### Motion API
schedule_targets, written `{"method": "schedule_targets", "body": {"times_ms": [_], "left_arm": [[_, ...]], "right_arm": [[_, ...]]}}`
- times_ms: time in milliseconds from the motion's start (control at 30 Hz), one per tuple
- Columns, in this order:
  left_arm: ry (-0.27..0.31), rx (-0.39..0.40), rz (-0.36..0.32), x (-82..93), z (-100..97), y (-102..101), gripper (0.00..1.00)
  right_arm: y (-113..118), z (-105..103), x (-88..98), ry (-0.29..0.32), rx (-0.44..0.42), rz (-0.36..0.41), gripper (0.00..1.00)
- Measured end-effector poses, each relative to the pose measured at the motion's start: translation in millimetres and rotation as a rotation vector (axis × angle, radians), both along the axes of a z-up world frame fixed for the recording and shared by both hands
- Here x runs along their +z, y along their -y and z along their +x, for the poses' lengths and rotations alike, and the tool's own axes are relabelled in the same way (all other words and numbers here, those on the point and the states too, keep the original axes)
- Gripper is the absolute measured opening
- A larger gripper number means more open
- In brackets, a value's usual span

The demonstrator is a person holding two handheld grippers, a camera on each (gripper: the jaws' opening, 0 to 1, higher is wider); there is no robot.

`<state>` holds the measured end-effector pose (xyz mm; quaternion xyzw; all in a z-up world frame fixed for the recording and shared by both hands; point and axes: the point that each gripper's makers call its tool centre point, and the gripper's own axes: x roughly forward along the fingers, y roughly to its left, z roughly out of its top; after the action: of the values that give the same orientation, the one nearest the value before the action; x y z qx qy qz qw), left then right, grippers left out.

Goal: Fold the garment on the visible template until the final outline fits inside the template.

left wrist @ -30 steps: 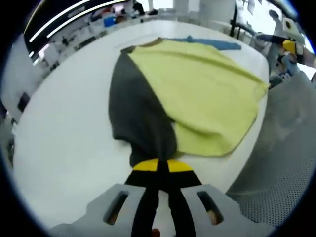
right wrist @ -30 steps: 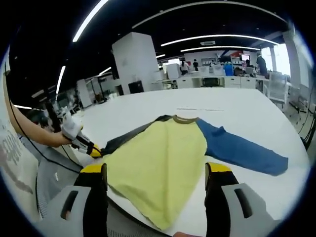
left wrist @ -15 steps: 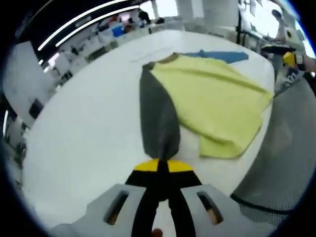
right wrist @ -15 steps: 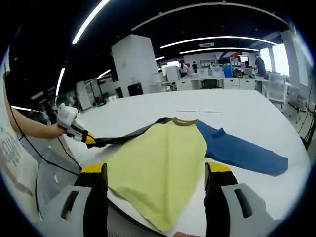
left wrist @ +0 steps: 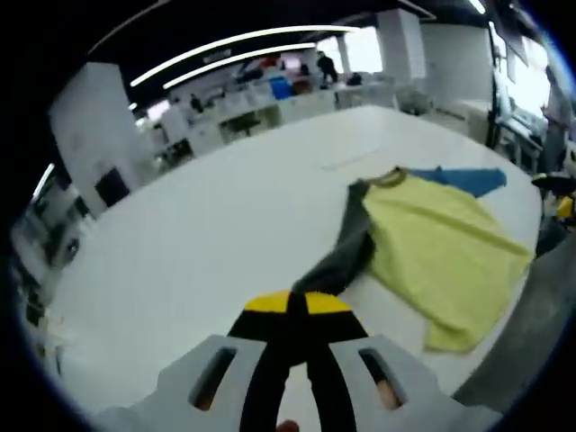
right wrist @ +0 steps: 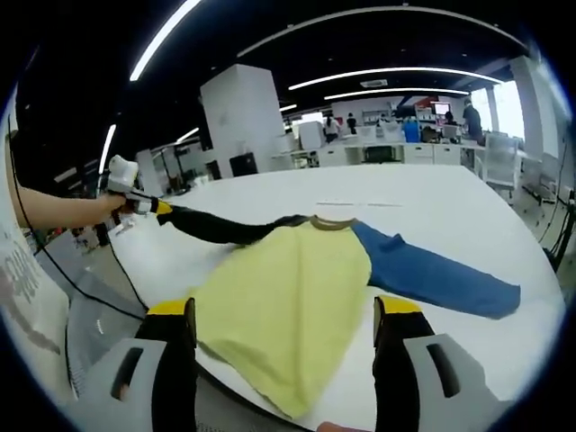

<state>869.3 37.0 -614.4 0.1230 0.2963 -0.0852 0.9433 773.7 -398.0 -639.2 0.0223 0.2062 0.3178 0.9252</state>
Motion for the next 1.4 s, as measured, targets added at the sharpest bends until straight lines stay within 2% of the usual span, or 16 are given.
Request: {"method": "schedule_targets", "body": {"times_ms": [100, 200, 400, 600, 800, 900, 967, 1067, 1267, 1400], "left_arm": [[0.033, 0.059, -0.013, 12.1, 10.2, -14, 0.00], [0.062, 0.129, -0.055, 22.7, 19.9, -29, 0.00], [0.052, 0.192, -0.072, 21.2, 31.7, -53, 0.00], [0.019, 0.237, -0.095, 6.8, 42.8, -74, 0.00], [-0.016, 0.285, -0.147, -7.3, 53.2, -97, 0.01], [-0.030, 0.317, -0.182, -12.9, 59.2, -110, 0.01], [-0.046, 0.352, -0.234, -18.6, 63.0, -117, 0.01], [-0.089, 0.392, -0.282, -33.6, 67.1, -128, 0.01], [-0.135, 0.425, -0.313, -50.3, 63.9, -129, 0.01], [-0.154, 0.435, -0.325, -55.0, 59.1, -127, 0.01]], "right_arm": [[3, -1, -0.9, -0.005, -0.011, -0.004, 0.80], [4, -2, -1.7, -0.010, -0.018, -0.004, 0.80], [5, -6, -3.4, -0.021, -0.031, -0.005, 0.81], [7, -8, -3.0, -0.026, -0.044, -0.009, 0.81], [8, -8, 0.6, -0.024, -0.059, -0.015, 0.80], [6, -9, 0.5, -0.027, -0.061, -0.020, 0.80], [4, -10, -0.8, -0.034, -0.059, -0.022, 0.80], [1, -11, -2.7, -0.040, -0.054, -0.026, 0.80], [-3, -10, -3.8, -0.040, -0.041, -0.039, 0.80], [-4, -6, -3.7, -0.038, -0.041, -0.038, 0.80]]}}
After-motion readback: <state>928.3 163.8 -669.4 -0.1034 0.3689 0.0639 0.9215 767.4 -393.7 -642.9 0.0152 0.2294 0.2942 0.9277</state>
